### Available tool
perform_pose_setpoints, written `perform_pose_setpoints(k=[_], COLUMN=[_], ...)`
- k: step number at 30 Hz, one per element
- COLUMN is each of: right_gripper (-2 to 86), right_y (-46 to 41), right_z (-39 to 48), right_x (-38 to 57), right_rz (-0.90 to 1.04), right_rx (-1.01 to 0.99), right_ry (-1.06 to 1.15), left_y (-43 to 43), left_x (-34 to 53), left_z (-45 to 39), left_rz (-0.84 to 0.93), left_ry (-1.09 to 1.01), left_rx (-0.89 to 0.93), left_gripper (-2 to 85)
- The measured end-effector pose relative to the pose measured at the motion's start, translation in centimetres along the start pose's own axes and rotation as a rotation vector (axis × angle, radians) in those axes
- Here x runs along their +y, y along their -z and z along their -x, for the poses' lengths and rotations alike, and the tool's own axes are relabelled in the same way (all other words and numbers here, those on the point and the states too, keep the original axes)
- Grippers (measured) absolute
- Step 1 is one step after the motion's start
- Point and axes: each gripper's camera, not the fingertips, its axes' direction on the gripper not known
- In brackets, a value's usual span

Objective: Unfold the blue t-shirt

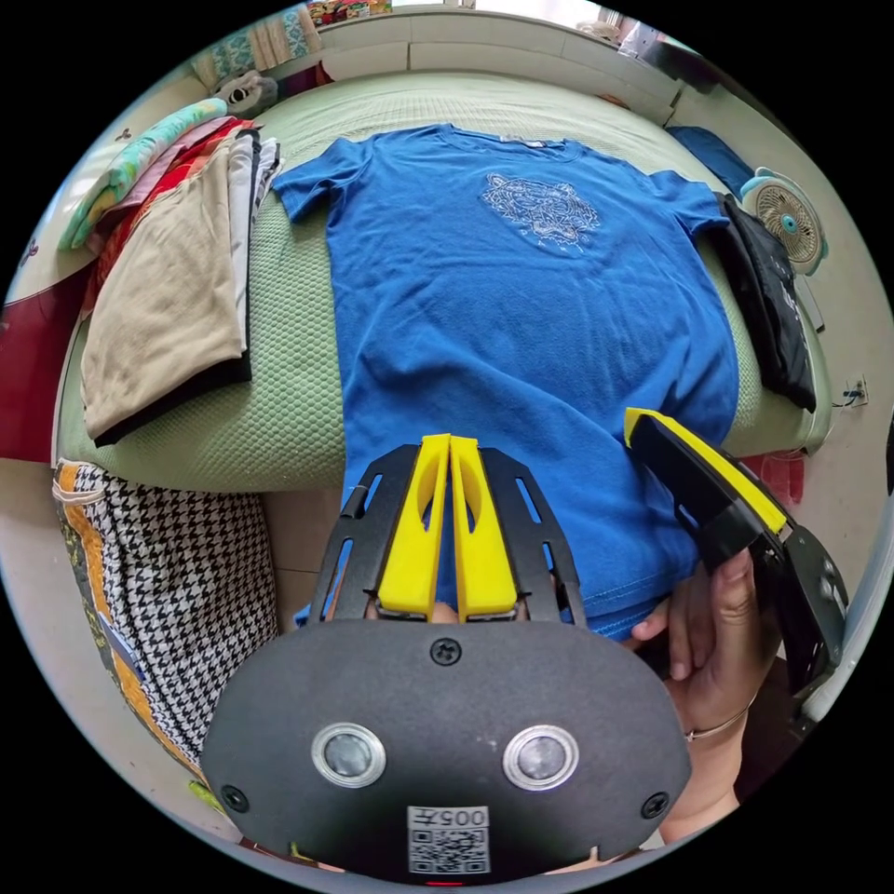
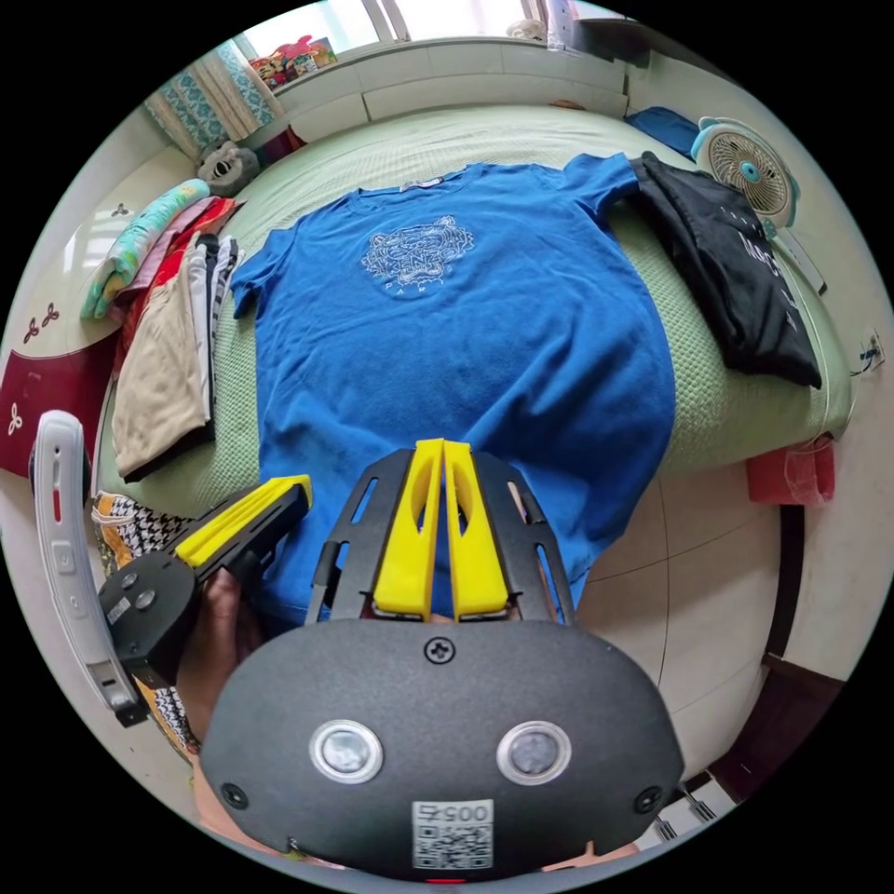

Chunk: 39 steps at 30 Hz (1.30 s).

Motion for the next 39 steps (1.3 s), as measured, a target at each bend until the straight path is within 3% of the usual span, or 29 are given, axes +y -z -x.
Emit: perform_pose_setpoints(k=[14, 31, 39], right_gripper=[-1.1, -1.2, -1.2], right_y=[0.0, -0.2, -0.2], right_z=[0.2, -0.7, 0.3], right_x=[0.3, 0.1, 0.1], right_rz=[-0.006, 0.022, 0.009], right_rx=[0.004, 0.001, 0.051], right_ry=[0.030, 0.002, 0.012], left_y=[-0.8, -1.1, -1.9], left_x=[-0.3, 0.2, -0.1], left_z=[-2.9, -1.7, 0.7], left_rz=[0.032, 0.013, 0.013], left_ry=[-0.036, -0.029, -0.013], left_rx=[-0.155, -0.066, 0.082], left_gripper=[-0.3, -0.2, -0.3])
